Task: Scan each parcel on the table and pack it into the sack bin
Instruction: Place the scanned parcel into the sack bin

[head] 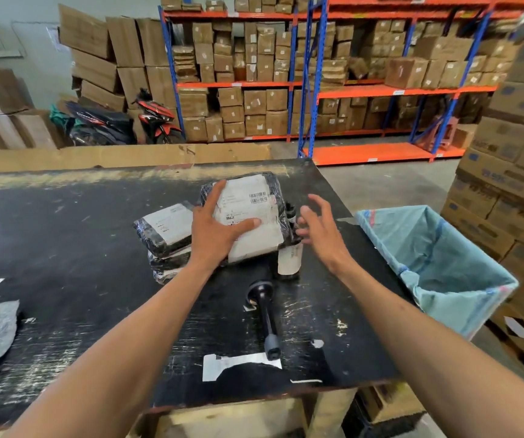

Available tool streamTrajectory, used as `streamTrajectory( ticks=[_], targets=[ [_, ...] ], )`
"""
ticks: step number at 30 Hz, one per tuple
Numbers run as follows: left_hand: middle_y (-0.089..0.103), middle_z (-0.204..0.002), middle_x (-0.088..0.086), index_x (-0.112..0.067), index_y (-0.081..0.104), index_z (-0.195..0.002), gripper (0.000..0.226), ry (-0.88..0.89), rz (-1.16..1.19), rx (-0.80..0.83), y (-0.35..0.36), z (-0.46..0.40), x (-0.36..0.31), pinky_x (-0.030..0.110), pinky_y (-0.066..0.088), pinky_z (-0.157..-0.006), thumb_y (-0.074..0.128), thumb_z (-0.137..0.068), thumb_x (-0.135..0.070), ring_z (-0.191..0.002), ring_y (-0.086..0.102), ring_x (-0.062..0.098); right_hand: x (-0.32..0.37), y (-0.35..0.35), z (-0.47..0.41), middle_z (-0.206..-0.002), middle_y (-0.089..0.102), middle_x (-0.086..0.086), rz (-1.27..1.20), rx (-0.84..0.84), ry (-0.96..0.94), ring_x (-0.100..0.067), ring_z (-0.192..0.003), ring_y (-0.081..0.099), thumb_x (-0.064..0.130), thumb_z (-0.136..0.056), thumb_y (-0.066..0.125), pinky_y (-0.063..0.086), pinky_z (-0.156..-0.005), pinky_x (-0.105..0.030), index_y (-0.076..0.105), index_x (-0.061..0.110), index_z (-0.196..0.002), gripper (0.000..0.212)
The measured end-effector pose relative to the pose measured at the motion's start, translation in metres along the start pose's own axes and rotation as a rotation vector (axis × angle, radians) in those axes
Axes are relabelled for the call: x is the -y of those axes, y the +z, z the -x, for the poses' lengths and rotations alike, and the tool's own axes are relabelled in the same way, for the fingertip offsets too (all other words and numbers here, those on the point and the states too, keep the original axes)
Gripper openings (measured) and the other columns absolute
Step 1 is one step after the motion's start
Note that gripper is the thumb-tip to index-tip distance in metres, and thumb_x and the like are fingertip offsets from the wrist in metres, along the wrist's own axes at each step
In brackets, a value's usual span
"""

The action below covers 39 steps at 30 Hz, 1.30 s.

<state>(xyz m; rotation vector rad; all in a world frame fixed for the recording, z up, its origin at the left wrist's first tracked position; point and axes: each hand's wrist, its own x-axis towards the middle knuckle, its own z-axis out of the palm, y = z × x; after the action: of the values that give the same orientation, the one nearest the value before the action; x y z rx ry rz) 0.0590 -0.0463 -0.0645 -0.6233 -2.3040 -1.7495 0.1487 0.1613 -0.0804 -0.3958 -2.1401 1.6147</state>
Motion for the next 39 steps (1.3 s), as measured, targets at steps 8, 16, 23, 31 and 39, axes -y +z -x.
streamTrajectory(
  ticks=[8,16,23,31,39],
  targets=[
    [0.048,-0.13,-0.004,-0.062,0.04,-0.138,0.1,0.035,0.02,0.143,0.113,-0.031,-0.031,0.04,0.048,-0.105,0.094,-0.054,-0.056,-0.121,0.053,0.016,0.0,-0.068,-0.042,-0.148,0.041,0.022,-0.002,0.039,-0.174,0.02,-0.119,0.049,0.041,-0.11,0.05,0.027,-0.113,-0.009,0.023,0.032,-0.164,0.061],
    [0.059,-0.133,-0.005,-0.049,0.041,-0.148,0.063,-0.031,0.129,0.363,0.259,-0.076,-0.044,0.019,0.057,-0.079,0.068,-0.094,-0.033,-0.094,0.066,-0.008,-0.071,-0.185,-0.121,-0.155,0.044,0.028,0.118,-0.019,-0.14,0.0,-0.14,0.048,0.056,-0.1,0.064,0.039,-0.122,-0.041,0.032,0.062,-0.151,0.06],
    [0.038,-0.159,-0.016,-0.075,0.01,-0.142,0.064,-0.211,0.202,0.533,0.39,-0.086,-0.034,0.044,0.032,-0.12,0.046,-0.089,-0.071,-0.142,0.043,0.011,-0.143,-0.285,-0.159,-0.13,0.061,0.024,0.032,-0.121,-0.003,0.018,-0.113,0.06,0.028,-0.094,0.08,0.049,-0.088,-0.005,0.051,0.032,-0.149,0.063],
    [0.01,-0.166,0.016,-0.03,0.007,-0.162,0.077,-0.227,-0.396,0.567,0.482,-0.093,0.02,0.048,0.008,-0.125,0.029,-0.099,-0.067,-0.154,0.007,0.035,-0.232,-0.361,-0.185,-0.134,0.061,0.011,0.103,-0.128,0.187,0.004,-0.109,0.062,0.025,-0.088,0.086,0.049,-0.087,-0.002,0.05,0.023,-0.152,0.074],
    [-0.009,-0.17,0.007,-0.02,0.011,-0.162,0.067,0.027,-0.6,0.672,0.499,-0.117,0.085,0.038,-0.006,-0.126,0.034,-0.106,-0.05,-0.157,-0.005,0.024,-0.346,-0.363,-0.209,-0.124,0.063,0.027,0.153,-0.024,0.431,-0.009,-0.121,0.063,0.047,-0.076,0.092,0.048,-0.113,-0.033,0.05,0.047,-0.147,0.082]
  ],
)
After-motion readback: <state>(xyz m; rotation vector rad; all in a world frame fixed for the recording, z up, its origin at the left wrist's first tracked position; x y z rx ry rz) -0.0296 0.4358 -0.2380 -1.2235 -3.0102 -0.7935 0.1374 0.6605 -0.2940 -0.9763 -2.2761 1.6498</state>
